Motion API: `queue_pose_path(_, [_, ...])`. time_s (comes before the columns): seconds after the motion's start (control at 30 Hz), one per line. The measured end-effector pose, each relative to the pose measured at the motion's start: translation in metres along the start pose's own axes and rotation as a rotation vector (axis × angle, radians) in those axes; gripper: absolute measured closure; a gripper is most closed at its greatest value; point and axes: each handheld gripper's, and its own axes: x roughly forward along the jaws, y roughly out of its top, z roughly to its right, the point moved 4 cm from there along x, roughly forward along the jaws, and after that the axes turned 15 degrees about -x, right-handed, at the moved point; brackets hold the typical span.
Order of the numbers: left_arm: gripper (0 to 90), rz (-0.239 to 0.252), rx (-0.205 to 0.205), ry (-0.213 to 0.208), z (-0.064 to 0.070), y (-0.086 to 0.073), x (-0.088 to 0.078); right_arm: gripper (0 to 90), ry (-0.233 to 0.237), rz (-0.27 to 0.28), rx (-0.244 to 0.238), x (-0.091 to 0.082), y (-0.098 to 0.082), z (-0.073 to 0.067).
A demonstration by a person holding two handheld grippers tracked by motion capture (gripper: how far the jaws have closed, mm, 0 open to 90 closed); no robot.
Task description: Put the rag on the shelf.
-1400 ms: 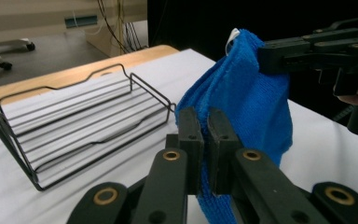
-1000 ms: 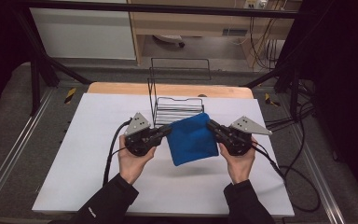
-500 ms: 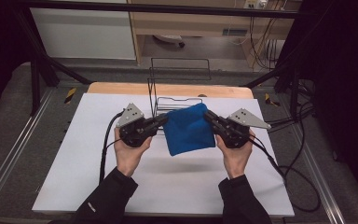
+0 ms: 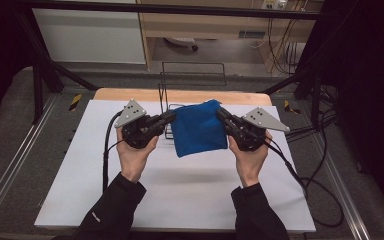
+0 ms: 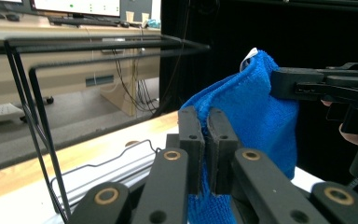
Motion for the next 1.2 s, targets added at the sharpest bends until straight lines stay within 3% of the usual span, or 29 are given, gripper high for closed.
queue_pose_path(0.27, [86.1, 0.049, 0.02, 0.006, 0.004, 0.017, -0.001, 86.0, -0.023, 0.044, -0.007, 0.002, 0.018, 0.003])
queue_pose_path(0.67, [86.1, 0.096, 0.026, 0.019, 0.0, 0.035, -0.001, 86.0, -0.041, 0.091, -0.006, 0.011, 0.035, 0.006])
queue_pose_path(1.2, [86.1, 0.154, 0.041, 0.003, 0.002, 0.066, 0.001, 86.0, -0.062, 0.152, -0.002, 0.018, 0.06, 0.016])
